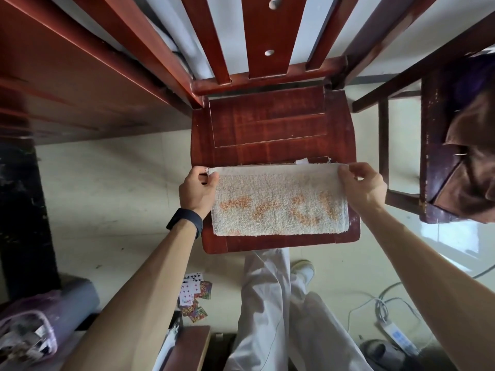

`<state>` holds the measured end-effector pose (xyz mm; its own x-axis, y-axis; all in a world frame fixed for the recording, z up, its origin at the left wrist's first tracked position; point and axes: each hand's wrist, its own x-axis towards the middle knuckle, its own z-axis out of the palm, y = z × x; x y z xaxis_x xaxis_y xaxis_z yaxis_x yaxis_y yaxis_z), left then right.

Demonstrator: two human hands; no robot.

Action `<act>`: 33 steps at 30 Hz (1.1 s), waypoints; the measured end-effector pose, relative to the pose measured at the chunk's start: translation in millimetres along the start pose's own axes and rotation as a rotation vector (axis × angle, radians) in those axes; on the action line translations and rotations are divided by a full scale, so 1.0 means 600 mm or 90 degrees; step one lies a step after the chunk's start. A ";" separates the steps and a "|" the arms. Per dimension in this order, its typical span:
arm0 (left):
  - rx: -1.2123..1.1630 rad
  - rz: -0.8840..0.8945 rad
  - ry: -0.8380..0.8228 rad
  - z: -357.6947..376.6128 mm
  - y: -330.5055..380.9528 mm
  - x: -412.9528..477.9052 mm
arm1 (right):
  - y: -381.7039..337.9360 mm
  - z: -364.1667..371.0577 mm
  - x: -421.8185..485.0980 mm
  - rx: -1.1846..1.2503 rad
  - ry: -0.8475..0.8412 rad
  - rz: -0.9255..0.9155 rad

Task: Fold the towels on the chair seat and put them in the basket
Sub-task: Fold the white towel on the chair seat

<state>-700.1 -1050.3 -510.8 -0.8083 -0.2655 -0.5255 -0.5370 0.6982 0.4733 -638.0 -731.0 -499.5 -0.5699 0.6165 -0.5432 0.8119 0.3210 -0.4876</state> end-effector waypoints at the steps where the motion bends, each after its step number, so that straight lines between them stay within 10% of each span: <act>1: 0.005 0.006 0.005 0.001 0.001 -0.001 | 0.001 0.001 0.000 -0.005 0.003 0.001; 7: 0.105 0.079 0.060 0.009 -0.010 -0.007 | 0.008 0.013 -0.009 -0.014 0.051 -0.013; 11: 0.314 0.315 0.153 0.028 -0.026 -0.048 | 0.039 0.043 -0.053 -0.161 0.140 -0.266; 15: 0.378 0.451 0.003 0.087 -0.038 -0.105 | 0.045 0.091 -0.118 -0.349 -0.014 -0.425; 33: 0.604 0.602 -0.060 0.077 -0.011 -0.005 | 0.095 0.064 -0.090 -0.508 -0.031 -0.346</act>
<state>-683.3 -1023.5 -544.9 -0.7330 0.5912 -0.3365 0.6192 0.7846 0.0296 -565.7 -773.3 -524.4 -0.8836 0.2150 -0.4161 0.2723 0.9586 -0.0829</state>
